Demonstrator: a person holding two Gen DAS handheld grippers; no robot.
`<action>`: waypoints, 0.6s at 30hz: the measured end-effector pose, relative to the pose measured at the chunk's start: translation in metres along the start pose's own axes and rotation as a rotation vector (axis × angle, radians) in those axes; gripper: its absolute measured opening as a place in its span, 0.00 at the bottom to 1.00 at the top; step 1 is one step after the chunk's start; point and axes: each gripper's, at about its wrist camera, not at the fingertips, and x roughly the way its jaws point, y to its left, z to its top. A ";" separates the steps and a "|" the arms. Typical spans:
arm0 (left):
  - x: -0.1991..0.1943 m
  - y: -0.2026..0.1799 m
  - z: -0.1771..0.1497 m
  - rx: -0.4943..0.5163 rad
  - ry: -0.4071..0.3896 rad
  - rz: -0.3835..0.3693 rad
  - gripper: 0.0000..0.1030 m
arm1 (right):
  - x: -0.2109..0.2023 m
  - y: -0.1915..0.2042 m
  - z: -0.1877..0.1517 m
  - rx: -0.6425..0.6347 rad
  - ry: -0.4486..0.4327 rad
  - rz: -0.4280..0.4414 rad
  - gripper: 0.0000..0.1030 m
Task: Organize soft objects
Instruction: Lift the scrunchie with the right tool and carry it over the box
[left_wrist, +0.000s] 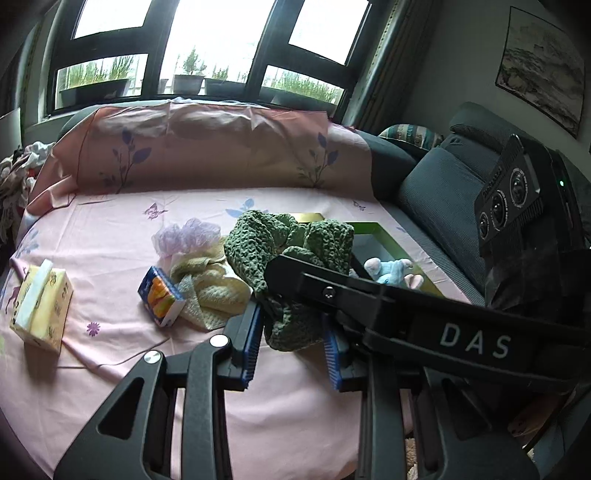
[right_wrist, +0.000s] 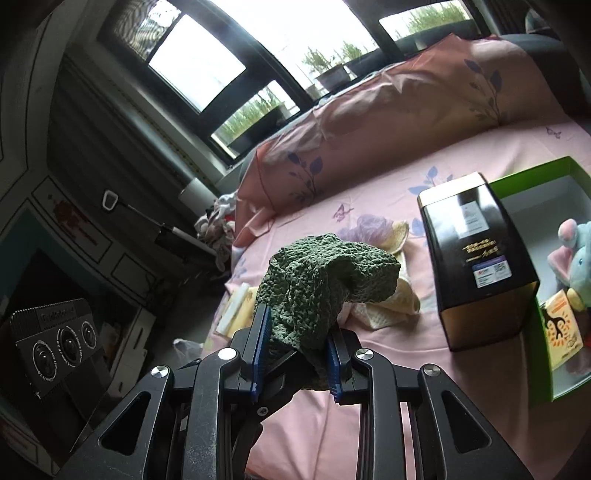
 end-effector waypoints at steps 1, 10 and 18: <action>0.002 -0.010 0.004 0.021 -0.007 -0.010 0.26 | -0.009 -0.005 0.004 0.007 -0.026 -0.006 0.29; 0.037 -0.096 0.028 0.180 -0.021 -0.156 0.26 | -0.089 -0.061 0.024 0.101 -0.236 -0.063 0.29; 0.083 -0.154 0.028 0.257 0.048 -0.263 0.27 | -0.132 -0.118 0.022 0.224 -0.337 -0.144 0.29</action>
